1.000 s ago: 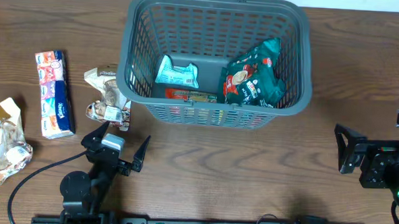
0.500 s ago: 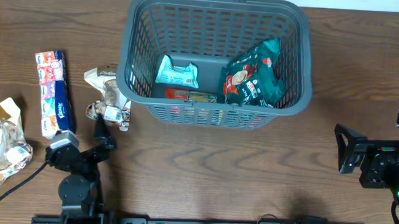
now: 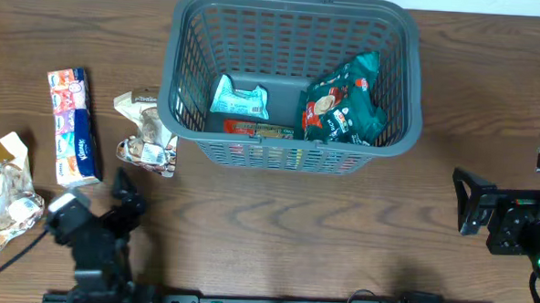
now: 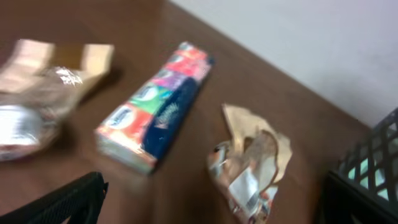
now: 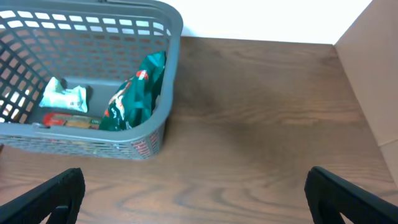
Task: Pack container
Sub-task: 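Move the left gripper over the Kleenex tissue packs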
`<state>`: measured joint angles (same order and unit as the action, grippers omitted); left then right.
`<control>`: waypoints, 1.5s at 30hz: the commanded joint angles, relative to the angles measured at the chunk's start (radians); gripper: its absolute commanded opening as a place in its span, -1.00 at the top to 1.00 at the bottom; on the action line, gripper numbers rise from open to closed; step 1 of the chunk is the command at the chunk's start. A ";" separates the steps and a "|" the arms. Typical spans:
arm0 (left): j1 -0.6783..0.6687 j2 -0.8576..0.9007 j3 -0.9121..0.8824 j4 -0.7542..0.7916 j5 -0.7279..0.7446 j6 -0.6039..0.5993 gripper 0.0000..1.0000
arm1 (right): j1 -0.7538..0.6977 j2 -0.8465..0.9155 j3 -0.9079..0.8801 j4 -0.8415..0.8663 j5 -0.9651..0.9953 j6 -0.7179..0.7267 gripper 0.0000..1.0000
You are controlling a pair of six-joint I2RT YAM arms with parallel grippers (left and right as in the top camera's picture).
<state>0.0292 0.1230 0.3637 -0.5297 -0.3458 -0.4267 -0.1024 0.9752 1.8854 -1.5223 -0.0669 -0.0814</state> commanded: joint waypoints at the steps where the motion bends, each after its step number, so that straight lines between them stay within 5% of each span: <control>1: -0.001 0.108 0.233 -0.107 -0.091 0.011 -0.97 | -0.005 0.003 0.005 -0.001 0.007 -0.013 -0.99; 5: 0.000 0.305 0.485 -0.272 -0.145 0.013 -0.97 | -0.005 0.004 0.005 -0.001 0.007 -0.013 -0.99; 11: 0.000 0.665 0.795 -0.475 -0.163 0.179 -0.97 | -0.005 0.004 0.005 -0.001 0.007 -0.013 -0.99; 20: 0.000 0.953 0.858 -0.414 -0.181 0.183 -0.97 | -0.005 0.004 0.005 -0.001 0.007 -0.013 -0.98; 29: 0.000 0.946 0.879 -0.298 -0.197 0.183 -0.97 | -0.005 0.003 0.005 -0.001 0.007 -0.013 -0.99; 34: 0.000 0.941 0.878 -0.368 -0.184 0.205 -0.97 | -0.005 0.004 0.005 -0.001 0.007 -0.013 -0.98; 37: 0.010 0.941 0.883 -0.360 -0.066 0.335 -0.97 | -0.005 0.004 0.005 -0.001 0.007 -0.013 -0.98; 45: 0.248 0.978 0.924 -0.512 0.229 0.298 -0.96 | -0.005 0.003 0.005 -0.001 0.007 -0.013 -0.99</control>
<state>0.1963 1.0821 1.2491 -1.0214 -0.2619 -0.1299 -0.1024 0.9771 1.8851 -1.5223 -0.0662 -0.0845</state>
